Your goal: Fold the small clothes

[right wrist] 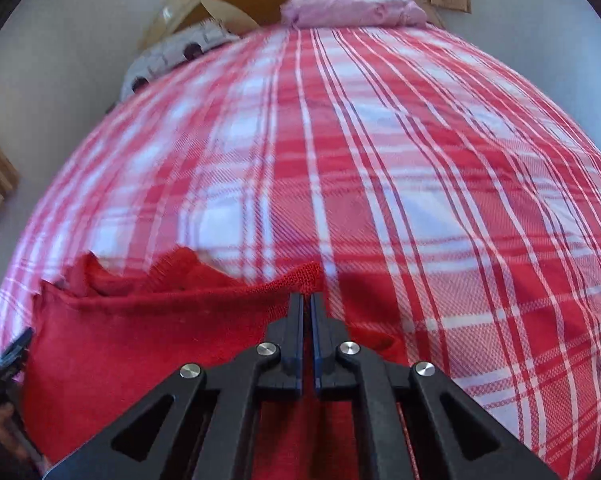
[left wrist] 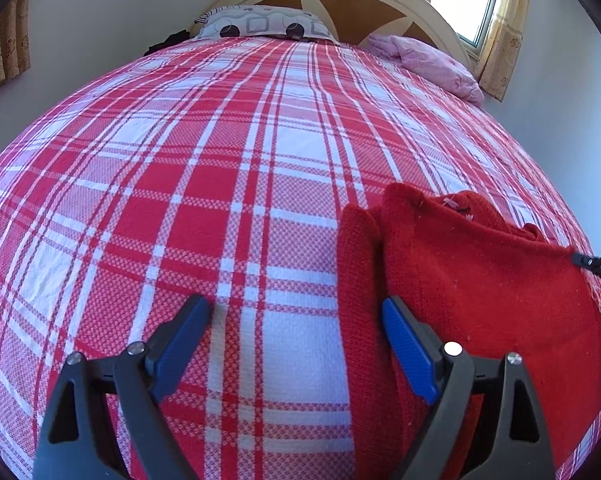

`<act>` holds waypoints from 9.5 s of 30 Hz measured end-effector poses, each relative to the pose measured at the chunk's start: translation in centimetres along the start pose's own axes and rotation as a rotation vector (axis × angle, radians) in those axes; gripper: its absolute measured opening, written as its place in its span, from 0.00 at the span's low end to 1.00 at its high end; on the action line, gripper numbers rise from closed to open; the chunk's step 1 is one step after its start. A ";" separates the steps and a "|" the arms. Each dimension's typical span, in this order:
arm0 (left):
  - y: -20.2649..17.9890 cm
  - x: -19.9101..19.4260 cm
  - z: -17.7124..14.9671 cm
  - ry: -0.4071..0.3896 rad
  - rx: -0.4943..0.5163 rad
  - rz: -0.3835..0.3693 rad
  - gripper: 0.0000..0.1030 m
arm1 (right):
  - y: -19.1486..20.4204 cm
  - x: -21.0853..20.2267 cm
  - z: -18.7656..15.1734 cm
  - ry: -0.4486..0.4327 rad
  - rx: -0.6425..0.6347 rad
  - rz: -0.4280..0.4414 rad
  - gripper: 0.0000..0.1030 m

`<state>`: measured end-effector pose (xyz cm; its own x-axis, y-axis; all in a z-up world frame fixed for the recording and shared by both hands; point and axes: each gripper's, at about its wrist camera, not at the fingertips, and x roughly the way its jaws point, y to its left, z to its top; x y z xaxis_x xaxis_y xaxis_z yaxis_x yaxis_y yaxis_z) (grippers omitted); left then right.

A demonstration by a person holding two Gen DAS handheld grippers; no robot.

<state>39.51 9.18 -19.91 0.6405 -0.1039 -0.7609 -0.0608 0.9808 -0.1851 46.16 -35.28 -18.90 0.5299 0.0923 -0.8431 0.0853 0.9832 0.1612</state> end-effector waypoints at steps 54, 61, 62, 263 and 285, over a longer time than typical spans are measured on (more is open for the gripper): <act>7.0 -5.9 -4.2 -0.109 -0.299 -0.125 1.00 | 26.1 -12.3 -21.1 -0.175 -0.758 0.172 0.62; 7.1 -6.0 -4.4 -0.131 -0.313 -0.165 1.00 | 30.7 -10.7 -24.7 -0.240 -0.899 0.096 0.62; 7.4 -6.1 -4.5 -0.134 -0.323 -0.179 1.00 | 31.3 -10.4 -25.0 -0.241 -0.911 0.090 0.62; -21.1 -5.0 -9.3 0.063 0.351 -0.342 1.00 | 5.2 -10.1 -7.8 -0.184 -0.161 0.090 0.46; -20.8 -4.7 -9.1 0.080 0.339 -0.370 1.00 | -2.0 -5.1 -2.1 -0.033 0.069 0.113 0.31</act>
<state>30.81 -12.19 -18.11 0.5102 -0.4541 -0.7304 0.4197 0.8727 -0.2494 41.51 -37.36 -16.04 0.5663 0.1952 -0.8007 0.0807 0.9538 0.2895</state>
